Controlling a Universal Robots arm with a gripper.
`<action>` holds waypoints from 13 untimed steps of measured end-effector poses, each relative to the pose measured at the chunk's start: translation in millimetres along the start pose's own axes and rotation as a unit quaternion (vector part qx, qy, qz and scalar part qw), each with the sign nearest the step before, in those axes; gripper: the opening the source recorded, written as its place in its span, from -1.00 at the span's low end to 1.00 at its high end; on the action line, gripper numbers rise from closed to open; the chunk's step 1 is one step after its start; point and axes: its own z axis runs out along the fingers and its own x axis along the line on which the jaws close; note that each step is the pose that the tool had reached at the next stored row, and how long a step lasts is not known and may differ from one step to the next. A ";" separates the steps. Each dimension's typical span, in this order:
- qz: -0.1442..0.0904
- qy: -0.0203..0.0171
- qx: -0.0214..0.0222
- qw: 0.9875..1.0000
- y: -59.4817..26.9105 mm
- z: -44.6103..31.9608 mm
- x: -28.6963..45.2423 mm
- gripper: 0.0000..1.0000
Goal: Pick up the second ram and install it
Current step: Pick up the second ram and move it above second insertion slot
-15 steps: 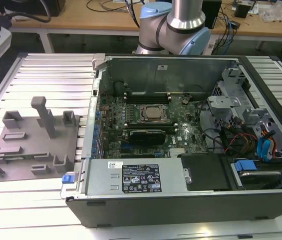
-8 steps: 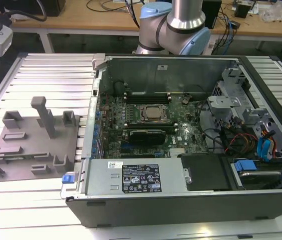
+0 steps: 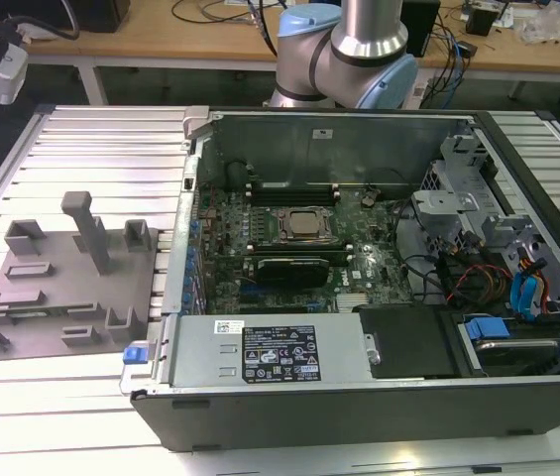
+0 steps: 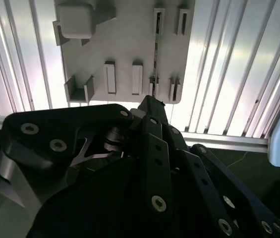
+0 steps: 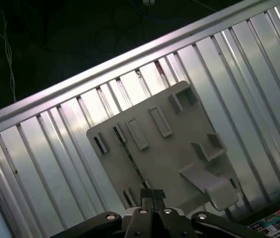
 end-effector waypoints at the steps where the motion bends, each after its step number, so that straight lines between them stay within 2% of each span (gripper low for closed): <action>1: -0.005 0.000 0.000 1.000 0.0 0.0 0.0 -0.84; 9: -0.038 0.002 -0.001 0.999 0.0 0.0 0.0 -0.84; 13: -0.065 0.003 -0.002 0.998 0.0 0.0 0.0 -0.84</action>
